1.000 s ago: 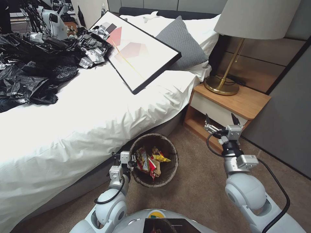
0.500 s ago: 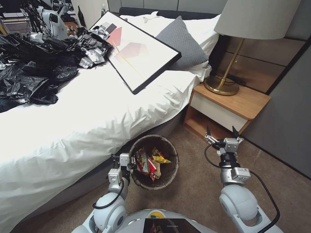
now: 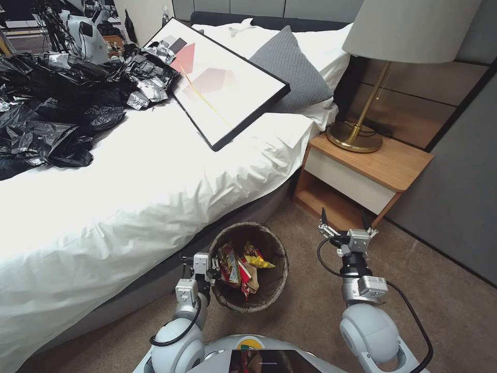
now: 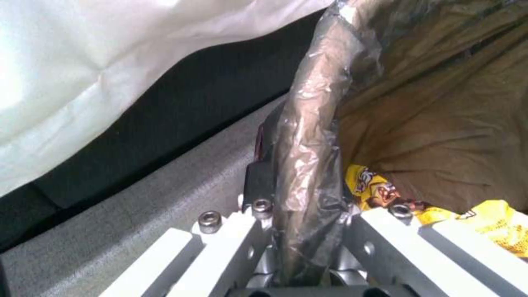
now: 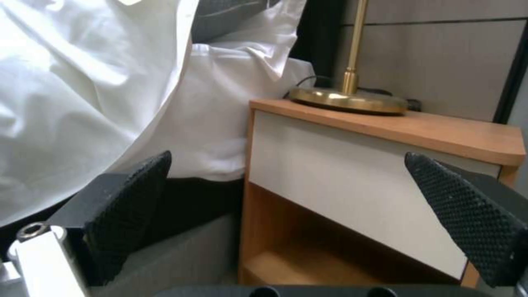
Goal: Pick up the trash bin, then pick up the garbage from the floor and place it into the trash bin.
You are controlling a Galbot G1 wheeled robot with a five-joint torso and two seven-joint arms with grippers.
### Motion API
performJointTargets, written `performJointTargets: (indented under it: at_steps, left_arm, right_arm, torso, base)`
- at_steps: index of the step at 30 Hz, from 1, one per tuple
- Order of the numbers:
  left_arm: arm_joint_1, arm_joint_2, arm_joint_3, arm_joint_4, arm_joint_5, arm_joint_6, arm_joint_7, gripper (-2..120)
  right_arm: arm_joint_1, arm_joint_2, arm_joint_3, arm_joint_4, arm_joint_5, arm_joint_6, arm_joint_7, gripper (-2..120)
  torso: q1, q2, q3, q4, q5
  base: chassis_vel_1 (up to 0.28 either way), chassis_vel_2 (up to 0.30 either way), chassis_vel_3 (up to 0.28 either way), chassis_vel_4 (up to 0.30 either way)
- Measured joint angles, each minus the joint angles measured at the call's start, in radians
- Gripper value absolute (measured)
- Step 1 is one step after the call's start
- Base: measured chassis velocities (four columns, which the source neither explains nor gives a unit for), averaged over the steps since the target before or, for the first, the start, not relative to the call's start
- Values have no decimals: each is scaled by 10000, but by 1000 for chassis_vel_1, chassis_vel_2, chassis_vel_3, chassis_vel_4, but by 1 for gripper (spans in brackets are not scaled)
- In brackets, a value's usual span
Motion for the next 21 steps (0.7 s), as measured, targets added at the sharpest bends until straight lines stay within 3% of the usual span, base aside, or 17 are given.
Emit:
performJointTargets:
  at_steps: [21]
  left_arm:
    - [75,-117,-4,0,-6,-19,-8,2]
  right_arm:
    - [76,12,-99,7,-4,-21,14,100]
  torso:
    - [0,0,0,0,0]
  base:
    - [0,0,0,0]
